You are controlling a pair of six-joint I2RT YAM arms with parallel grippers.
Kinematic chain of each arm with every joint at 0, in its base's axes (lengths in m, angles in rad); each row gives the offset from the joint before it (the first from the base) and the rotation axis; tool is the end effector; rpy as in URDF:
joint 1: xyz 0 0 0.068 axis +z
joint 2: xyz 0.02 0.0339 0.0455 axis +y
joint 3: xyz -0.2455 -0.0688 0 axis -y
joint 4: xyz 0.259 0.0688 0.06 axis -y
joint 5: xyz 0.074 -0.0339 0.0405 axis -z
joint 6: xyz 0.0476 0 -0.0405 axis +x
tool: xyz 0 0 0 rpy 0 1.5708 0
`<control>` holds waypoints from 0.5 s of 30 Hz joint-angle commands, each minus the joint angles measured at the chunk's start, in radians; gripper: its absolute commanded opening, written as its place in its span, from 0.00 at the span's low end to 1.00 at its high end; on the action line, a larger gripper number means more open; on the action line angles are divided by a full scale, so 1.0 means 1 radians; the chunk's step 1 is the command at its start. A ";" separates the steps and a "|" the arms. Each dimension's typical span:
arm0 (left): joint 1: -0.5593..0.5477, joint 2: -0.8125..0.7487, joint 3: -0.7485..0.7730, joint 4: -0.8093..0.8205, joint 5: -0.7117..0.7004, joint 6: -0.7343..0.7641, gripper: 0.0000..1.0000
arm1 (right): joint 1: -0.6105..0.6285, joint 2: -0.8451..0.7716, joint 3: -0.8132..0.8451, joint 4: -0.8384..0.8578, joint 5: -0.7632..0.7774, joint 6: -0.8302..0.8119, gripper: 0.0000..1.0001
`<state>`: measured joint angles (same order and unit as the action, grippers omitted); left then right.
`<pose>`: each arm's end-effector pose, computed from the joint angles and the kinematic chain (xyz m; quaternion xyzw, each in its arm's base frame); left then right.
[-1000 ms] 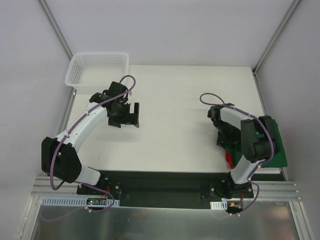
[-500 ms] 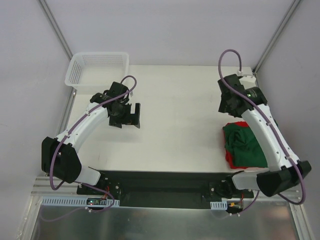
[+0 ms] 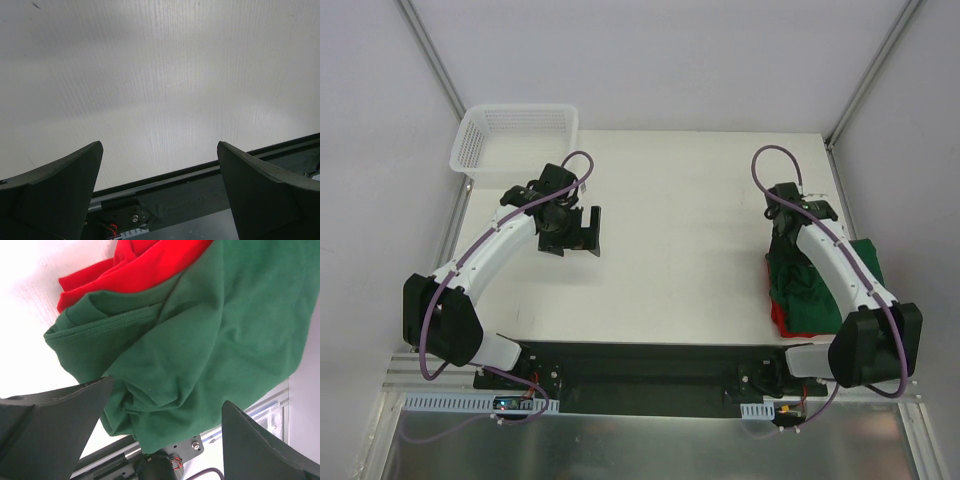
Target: Fold and stack the t-shirts
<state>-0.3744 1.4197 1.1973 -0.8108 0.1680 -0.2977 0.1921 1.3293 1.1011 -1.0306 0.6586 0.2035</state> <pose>0.2864 -0.1211 0.2537 0.0591 0.9591 -0.1636 0.2232 0.2622 0.0213 0.2455 0.0556 0.9345 -0.2843 0.2069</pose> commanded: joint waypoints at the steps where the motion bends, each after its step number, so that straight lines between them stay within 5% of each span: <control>1: -0.014 -0.034 0.001 -0.001 -0.007 0.003 0.99 | -0.005 -0.045 0.006 0.009 0.067 0.007 0.96; 6: -0.015 -0.027 0.004 -0.001 -0.007 -0.006 0.99 | -0.008 -0.142 -0.026 -0.019 0.143 0.013 0.96; 15: -0.020 -0.025 -0.005 0.001 -0.016 -0.011 0.99 | -0.025 -0.001 -0.052 -0.117 0.236 0.069 0.96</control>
<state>-0.3855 1.4197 1.1973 -0.8089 0.1665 -0.2989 0.1806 1.2507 1.0550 -1.0756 0.8280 0.2295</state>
